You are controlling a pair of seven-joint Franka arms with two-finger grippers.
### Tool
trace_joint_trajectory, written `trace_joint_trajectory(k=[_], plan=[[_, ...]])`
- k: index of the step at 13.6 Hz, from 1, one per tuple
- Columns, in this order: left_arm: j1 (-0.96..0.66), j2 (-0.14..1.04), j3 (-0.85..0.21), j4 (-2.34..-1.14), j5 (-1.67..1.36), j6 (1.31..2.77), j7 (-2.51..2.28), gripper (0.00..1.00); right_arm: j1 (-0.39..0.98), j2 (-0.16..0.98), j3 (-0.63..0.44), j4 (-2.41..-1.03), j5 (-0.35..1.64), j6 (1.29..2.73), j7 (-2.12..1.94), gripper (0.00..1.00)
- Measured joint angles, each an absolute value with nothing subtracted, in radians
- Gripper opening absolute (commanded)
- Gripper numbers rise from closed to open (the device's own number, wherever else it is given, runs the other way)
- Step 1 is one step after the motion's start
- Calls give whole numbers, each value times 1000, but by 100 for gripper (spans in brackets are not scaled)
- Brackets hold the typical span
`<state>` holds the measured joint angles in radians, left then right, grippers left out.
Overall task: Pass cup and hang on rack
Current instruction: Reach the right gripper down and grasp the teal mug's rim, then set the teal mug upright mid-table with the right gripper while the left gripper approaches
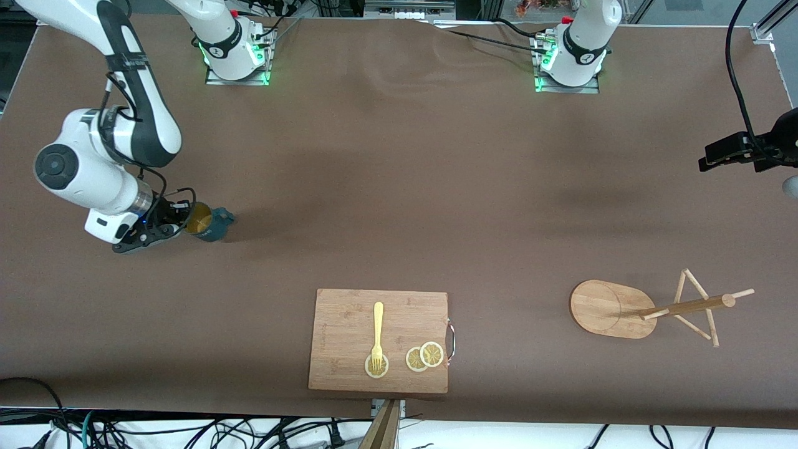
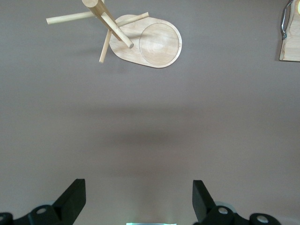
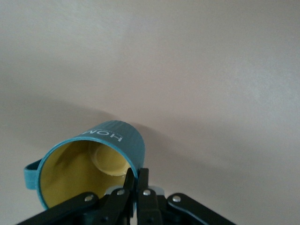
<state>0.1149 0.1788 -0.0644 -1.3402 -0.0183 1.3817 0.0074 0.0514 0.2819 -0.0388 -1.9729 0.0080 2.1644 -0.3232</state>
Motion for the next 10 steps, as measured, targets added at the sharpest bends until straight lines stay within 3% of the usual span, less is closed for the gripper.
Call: trace_joint_trajectory(k=[2,5,8,10], plan=[[115,179,-64,-1340,-18,1382,7,100,53,270,7,-1891,18,2036,-204,0],[115,179,-64,-1340,-18,1382,7,100,57,260,122,-1845,30,1978,13,0],[115,179,-64,-1340,-18,1382,7,100,102,267,249,-1842,31,2035,295,0],[115,179,-64,-1340,-18,1382,7,100,200,291,269,-1840,29,2118,435,0]])
